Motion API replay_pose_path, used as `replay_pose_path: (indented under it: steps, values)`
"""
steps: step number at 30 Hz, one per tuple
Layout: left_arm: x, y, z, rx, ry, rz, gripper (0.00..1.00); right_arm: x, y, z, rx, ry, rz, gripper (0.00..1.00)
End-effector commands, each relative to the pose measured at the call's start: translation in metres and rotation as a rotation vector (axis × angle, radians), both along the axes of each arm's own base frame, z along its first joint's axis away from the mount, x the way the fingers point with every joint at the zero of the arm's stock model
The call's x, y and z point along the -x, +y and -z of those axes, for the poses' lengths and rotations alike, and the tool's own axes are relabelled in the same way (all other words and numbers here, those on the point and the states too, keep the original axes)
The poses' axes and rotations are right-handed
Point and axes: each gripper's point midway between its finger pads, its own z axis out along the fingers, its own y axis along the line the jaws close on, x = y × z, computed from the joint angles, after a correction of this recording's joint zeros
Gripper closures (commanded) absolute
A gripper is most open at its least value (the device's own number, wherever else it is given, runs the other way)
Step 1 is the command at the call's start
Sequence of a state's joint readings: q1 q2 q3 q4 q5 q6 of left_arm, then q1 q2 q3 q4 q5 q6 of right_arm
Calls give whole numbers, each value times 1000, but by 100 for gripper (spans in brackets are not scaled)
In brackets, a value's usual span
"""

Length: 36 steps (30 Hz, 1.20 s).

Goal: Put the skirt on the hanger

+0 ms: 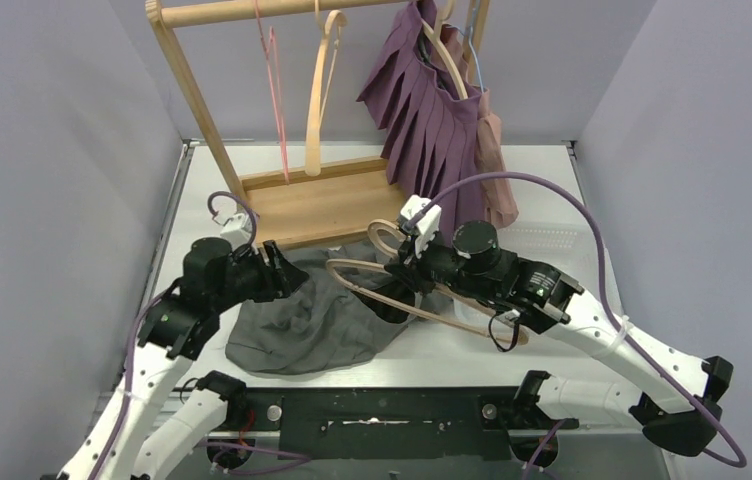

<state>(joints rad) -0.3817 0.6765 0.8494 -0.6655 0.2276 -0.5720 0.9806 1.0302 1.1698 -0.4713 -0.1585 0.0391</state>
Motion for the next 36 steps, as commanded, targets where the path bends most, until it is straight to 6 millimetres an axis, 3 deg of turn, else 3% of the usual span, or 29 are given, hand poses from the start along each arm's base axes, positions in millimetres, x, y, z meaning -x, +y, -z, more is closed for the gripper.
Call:
replay_pose_path:
  steps: [1,4,11,16,18,20,22,24,32,36]
  values:
    - [-32,-11,12,82,48,-94,49,-29,-27,27,66,84,221,100]
    - [-39,-19,45,55,156,-102,48,-40,-42,42,70,150,288,100]
    - [-40,-56,112,-85,277,-63,30,-61,-74,64,119,226,470,100]
    - [-38,-46,157,-252,364,-122,29,-74,-98,70,135,238,654,100]
    - [-32,-41,167,-289,395,-139,36,-70,-92,67,111,236,605,100]
    - [-23,-37,174,-298,425,-148,56,-62,-77,62,72,229,492,100]
    - [-15,-31,176,-297,455,-170,83,-50,-57,58,40,225,343,100]
    - [-8,-28,172,-274,464,-187,97,-39,-41,58,21,230,222,100]
    - [7,-24,127,-72,315,-185,100,-49,-19,84,72,205,96,100]
    - [7,-20,93,-9,166,-145,100,-36,-3,79,48,213,-69,100]
